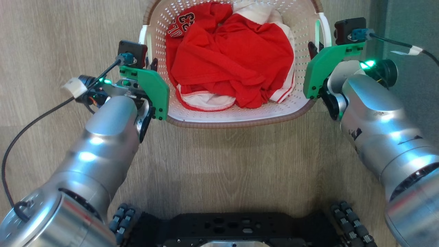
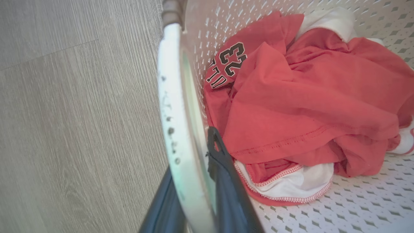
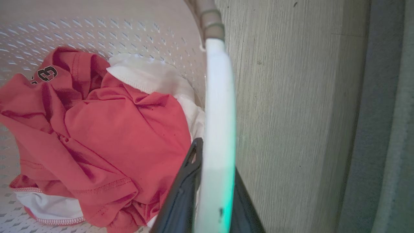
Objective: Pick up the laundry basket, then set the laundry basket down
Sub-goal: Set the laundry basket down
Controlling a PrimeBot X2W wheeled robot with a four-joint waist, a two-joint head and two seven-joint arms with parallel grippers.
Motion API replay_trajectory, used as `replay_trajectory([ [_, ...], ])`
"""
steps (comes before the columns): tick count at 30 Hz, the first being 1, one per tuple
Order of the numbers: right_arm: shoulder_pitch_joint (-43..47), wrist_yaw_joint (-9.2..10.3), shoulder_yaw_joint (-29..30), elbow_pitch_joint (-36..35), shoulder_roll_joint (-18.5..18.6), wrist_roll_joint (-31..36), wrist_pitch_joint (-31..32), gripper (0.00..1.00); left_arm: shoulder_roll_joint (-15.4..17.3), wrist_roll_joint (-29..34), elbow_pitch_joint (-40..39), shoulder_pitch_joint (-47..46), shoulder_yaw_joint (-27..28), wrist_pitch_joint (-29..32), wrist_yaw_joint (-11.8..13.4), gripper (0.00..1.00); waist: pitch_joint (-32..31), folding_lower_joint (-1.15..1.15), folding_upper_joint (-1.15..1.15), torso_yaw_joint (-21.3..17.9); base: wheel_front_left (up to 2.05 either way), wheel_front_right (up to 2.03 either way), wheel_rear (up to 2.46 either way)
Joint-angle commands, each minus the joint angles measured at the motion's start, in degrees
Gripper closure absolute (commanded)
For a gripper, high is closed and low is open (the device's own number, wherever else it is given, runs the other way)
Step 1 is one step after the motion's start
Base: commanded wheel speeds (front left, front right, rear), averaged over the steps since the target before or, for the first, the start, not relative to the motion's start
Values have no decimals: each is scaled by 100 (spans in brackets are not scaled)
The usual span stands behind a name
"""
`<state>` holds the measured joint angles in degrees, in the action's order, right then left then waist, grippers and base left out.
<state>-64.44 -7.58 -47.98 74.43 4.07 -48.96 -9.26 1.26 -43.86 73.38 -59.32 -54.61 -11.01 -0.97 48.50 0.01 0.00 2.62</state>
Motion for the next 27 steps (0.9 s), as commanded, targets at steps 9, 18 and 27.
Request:
replay_trajectory([
  [9, 130, 9, 437, -48, -74, 555, -53, 100, 163, 34, 40, -69, -89, -63, 22, 100, 161, -1, 0, -16, 0, 0, 0],
  [18, 155, 9, 878, -47, -110, 1020, -52, 100, 163, -17, 37, -114, -189, -71, 38, 100, 270, -1, 0, -30, 0, 0, 0],
  [27, 163, 9, 1037, -47, -118, 1212, -53, 100, 162, -104, 0, -134, -271, -58, 45, 100, 317, -1, 0, 14, 0, 0, 0],
])
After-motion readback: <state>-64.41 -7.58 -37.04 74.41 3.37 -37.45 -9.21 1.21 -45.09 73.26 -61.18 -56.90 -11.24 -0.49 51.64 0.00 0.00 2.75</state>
